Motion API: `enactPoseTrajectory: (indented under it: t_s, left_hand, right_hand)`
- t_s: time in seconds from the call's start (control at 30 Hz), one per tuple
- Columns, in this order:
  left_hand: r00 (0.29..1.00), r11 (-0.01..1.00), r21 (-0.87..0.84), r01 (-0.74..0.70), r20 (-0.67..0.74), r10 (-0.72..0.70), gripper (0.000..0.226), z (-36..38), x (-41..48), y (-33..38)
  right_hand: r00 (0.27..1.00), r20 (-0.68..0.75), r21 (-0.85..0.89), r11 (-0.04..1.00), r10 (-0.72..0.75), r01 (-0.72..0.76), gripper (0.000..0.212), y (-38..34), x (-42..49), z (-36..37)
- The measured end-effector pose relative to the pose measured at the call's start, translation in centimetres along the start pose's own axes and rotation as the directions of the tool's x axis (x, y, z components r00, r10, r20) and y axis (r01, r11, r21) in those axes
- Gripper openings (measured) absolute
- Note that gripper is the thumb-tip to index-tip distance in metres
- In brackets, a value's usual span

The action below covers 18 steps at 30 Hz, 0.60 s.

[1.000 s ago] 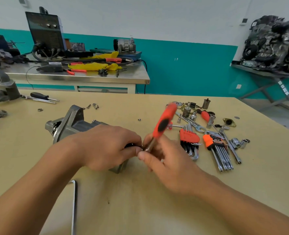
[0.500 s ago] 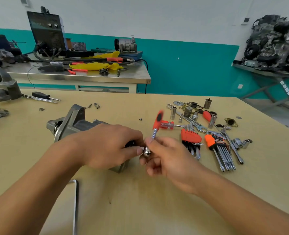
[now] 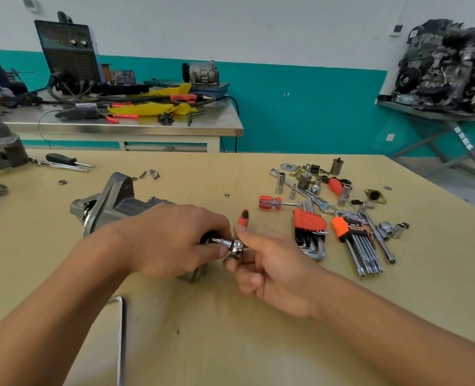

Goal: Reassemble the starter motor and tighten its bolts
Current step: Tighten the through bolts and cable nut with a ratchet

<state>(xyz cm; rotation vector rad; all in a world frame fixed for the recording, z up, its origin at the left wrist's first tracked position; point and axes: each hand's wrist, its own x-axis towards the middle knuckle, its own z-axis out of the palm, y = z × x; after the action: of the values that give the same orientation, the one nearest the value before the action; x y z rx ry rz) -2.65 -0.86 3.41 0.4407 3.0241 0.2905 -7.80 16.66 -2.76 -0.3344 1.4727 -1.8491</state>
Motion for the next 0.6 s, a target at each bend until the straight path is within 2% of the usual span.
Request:
enactPoseTrajectory:
  t_s: [0.03, 0.07, 0.1, 0.13, 0.17, 0.2, 0.23, 0.27, 0.3, 0.33, 0.37, 0.4, 0.43, 0.47, 0.5, 0.53, 0.57, 0.6]
  left_hand:
    - [1.0, 1.0, -0.005, -0.002, 0.008, 0.002, 0.014, 0.0, 0.0, 0.0]
    - [1.0, 1.0, -0.019, -0.008, 0.019, 0.009, 0.014, -0.1, 0.0, 0.0]
    - [0.999, 0.999, -0.036, -0.014, 0.03, 0.015, 0.015, -0.2, 0.0, 0.0]
    - [0.999, 0.998, -0.052, -0.017, 0.043, 0.019, 0.017, -0.3, 0.0, 0.0]
    - [0.998, 0.998, -0.067, -0.019, 0.052, 0.022, 0.018, -0.3, 0.1, 0.0]
    - [0.998, 0.997, -0.077, -0.023, 0.055, 0.027, 0.018, -0.3, 0.1, -0.1]
    - [0.998, 0.997, -0.078, -0.027, 0.053, 0.031, 0.018, -0.3, 0.1, -0.1]
    - [0.998, 0.998, -0.066, -0.026, 0.051, 0.029, 0.018, -0.2, 0.0, -0.1]
    - [0.999, 0.999, -0.049, -0.02, 0.047, 0.022, 0.019, -0.2, 0.0, -0.1]
    - [0.999, 0.999, -0.037, -0.013, 0.04, 0.015, 0.021, -0.2, 0.0, 0.0]
    - [0.999, 0.999, -0.031, -0.008, 0.033, 0.009, 0.022, -0.1, 0.0, 0.0]
    - [1.0, 1.0, -0.029, -0.006, 0.026, 0.006, 0.022, -0.1, 0.0, 0.0]
    - [1.0, 1.0, -0.029, -0.006, 0.024, 0.007, 0.02, -0.1, 0.0, 0.0]
    - [1.0, 0.999, -0.033, -0.011, 0.024, 0.012, 0.018, -0.1, 0.0, -0.1]
    - [0.999, 0.999, -0.042, -0.02, 0.027, 0.021, 0.017, -0.1, 0.0, 0.0]
    - [0.999, 0.998, -0.057, -0.027, 0.032, 0.029, 0.017, -0.2, 0.0, -0.1]
    - [0.999, 0.996, -0.079, -0.031, 0.042, 0.035, 0.018, -0.3, -0.1, 0.0]
    - [0.998, 0.994, -0.102, -0.033, 0.05, 0.039, 0.019, -0.3, -0.1, 0.0]
  right_hand:
    - [0.999, 0.015, 0.028, 0.999, 0.03, -0.03, 0.03, 0.0, 0.0, -0.1]
    - [0.999, 0.016, -0.061, 0.998, -0.034, 0.035, 0.029, 0.1, 0.0, -0.2]
    - [0.986, 0.014, -0.258, 0.952, -0.168, 0.166, 0.027, 0.2, -0.2, -0.4]
    - [0.938, 0.034, -0.511, 0.801, -0.344, 0.312, 0.023, 0.4, -0.4, -0.6]
    - [0.856, 0.112, -0.715, 0.558, -0.504, 0.422, 0.019, 0.5, -0.6, -1.0]
    - [0.778, 0.232, -0.815, 0.32, -0.584, 0.483, 0.017, 0.6, -0.7, -1.4]
    - [0.738, 0.306, -0.846, 0.183, -0.601, 0.5, 0.017, 0.7, -0.7, -1.6]
    - [0.738, 0.313, -0.84, 0.188, -0.598, 0.509, 0.017, 0.8, -0.6, -1.6]
    - [0.781, 0.241, -0.788, 0.354, -0.576, 0.504, 0.017, 0.7, -0.5, -1.5]
    - [0.859, 0.116, -0.652, 0.615, -0.498, 0.445, 0.018, 0.5, -0.4, -1.2]
    - [0.945, 0.036, -0.426, 0.85, -0.326, 0.309, 0.021, 0.3, -0.3, -0.7]
    - [0.99, 0.027, -0.2, 0.969, -0.142, 0.144, 0.025, 0.0, -0.1, -0.4]
    - [0.998, 0.038, -0.083, 0.995, -0.043, 0.046, 0.028, -0.1, 0.0, -0.2]
    - [0.998, 0.038, -0.095, 0.994, -0.048, 0.051, 0.028, -0.1, 0.0, -0.1]
    - [0.989, 0.035, -0.235, 0.96, -0.147, 0.151, 0.026, 0.0, -0.1, -0.3]
    - [0.951, 0.047, -0.465, 0.836, -0.305, 0.291, 0.023, 0.1, -0.4, -0.5]
    - [0.884, 0.106, -0.686, 0.61, -0.456, 0.397, 0.02, 0.1, -0.6, -0.9]
    - [0.82, 0.208, -0.812, 0.374, -0.534, 0.449, 0.019, 0.2, -0.8, -1.2]
